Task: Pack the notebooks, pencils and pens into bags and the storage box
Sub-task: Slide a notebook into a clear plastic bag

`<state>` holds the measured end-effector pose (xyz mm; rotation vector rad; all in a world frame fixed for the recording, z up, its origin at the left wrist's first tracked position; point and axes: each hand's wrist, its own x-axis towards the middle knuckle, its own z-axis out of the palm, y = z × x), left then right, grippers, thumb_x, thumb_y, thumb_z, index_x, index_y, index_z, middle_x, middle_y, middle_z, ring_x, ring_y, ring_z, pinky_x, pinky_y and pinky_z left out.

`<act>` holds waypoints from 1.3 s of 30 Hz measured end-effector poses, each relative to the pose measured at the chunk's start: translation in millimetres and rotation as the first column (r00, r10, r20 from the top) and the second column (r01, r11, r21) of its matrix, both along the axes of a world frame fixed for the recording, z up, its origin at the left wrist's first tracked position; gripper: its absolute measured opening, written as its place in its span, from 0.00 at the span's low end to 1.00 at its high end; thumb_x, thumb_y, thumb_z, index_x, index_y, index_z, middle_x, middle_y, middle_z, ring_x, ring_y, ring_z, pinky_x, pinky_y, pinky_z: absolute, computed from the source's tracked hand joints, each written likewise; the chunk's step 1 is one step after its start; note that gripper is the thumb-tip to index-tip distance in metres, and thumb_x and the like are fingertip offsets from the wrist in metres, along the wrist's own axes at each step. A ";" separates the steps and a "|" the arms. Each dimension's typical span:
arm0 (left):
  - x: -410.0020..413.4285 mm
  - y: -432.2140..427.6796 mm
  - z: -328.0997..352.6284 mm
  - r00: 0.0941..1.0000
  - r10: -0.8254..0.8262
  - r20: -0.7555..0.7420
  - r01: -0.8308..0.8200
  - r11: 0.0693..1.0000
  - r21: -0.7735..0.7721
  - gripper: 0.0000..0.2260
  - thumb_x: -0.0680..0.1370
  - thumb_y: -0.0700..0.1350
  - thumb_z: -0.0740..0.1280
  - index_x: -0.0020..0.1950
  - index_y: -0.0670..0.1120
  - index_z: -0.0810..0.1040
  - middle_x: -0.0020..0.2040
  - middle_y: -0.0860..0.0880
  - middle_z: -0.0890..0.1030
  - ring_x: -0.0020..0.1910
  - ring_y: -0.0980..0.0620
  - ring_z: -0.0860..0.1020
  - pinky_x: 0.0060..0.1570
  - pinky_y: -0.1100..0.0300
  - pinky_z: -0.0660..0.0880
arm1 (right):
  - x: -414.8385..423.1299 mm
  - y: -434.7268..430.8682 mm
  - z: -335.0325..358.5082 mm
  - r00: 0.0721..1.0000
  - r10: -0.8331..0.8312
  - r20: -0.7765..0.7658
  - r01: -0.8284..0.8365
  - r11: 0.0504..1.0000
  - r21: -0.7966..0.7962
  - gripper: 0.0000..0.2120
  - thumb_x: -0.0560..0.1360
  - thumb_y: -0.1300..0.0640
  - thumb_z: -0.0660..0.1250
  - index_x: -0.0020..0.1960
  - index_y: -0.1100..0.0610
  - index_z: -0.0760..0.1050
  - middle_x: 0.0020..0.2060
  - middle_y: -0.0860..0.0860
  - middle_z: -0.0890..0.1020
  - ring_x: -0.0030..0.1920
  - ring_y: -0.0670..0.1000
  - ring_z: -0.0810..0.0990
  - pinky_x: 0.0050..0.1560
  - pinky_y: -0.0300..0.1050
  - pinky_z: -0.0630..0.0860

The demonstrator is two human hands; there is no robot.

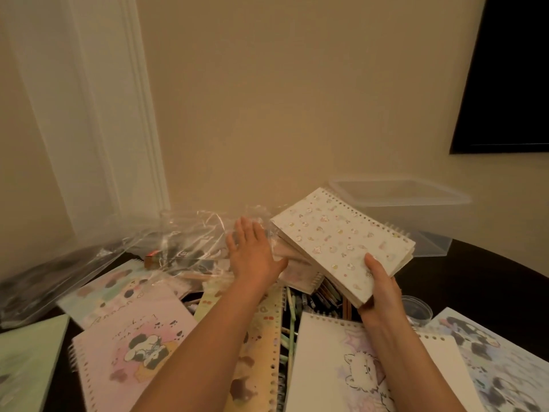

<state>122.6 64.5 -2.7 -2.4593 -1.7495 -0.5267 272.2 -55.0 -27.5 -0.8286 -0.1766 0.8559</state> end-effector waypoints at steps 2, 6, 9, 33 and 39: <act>5.2 -0.3 -2.2 1.000 0.027 0.013 -0.027 1.000 -0.008 0.46 0.73 0.67 0.60 0.76 0.41 0.42 0.76 0.38 0.40 0.74 0.37 0.37 0.70 0.41 0.38 | 2.7 -0.5 -0.8 1.000 0.021 -0.020 -0.021 1.000 0.002 0.22 0.75 0.56 0.68 0.68 0.52 0.70 0.57 0.52 0.81 0.53 0.53 0.81 0.38 0.48 0.82; 9.1 1.9 -2.0 1.000 0.024 0.020 -0.025 0.996 0.088 0.34 0.76 0.56 0.64 0.74 0.41 0.55 0.75 0.41 0.53 0.75 0.38 0.47 0.72 0.43 0.45 | 6.5 0.1 -3.2 0.999 0.053 -0.013 -0.053 0.998 -0.015 0.22 0.74 0.55 0.69 0.68 0.52 0.70 0.56 0.52 0.82 0.54 0.54 0.81 0.37 0.48 0.82; 2.4 4.9 -0.6 1.000 -0.014 0.004 0.013 0.986 0.167 0.20 0.77 0.50 0.62 0.67 0.44 0.69 0.70 0.44 0.63 0.72 0.44 0.56 0.71 0.48 0.50 | 7.2 -0.5 -3.1 0.996 0.089 -0.002 -0.089 0.996 -0.018 0.22 0.74 0.55 0.69 0.67 0.51 0.70 0.55 0.52 0.82 0.54 0.54 0.81 0.34 0.47 0.82; -83.1 -6.6 -20.7 0.665 -0.259 0.701 0.358 0.934 0.005 0.11 0.81 0.44 0.59 0.40 0.43 0.71 0.46 0.63 0.73 0.49 0.63 0.71 0.45 0.63 0.68 | 16.7 -18.4 10.8 0.817 0.549 0.179 -0.468 0.812 -0.349 0.10 0.76 0.59 0.65 0.55 0.60 0.74 0.43 0.58 0.85 0.39 0.55 0.85 0.34 0.47 0.82; -95.2 -12.0 -25.4 0.708 -0.344 0.617 0.416 0.909 0.031 0.07 0.81 0.43 0.58 0.44 0.52 0.70 0.41 0.64 0.69 0.40 0.67 0.68 0.45 0.65 0.68 | 12.1 -16.8 13.5 0.755 0.628 0.189 -0.495 0.735 -0.464 0.08 0.76 0.60 0.64 0.55 0.59 0.73 0.37 0.57 0.85 0.33 0.54 0.84 0.29 0.45 0.80</act>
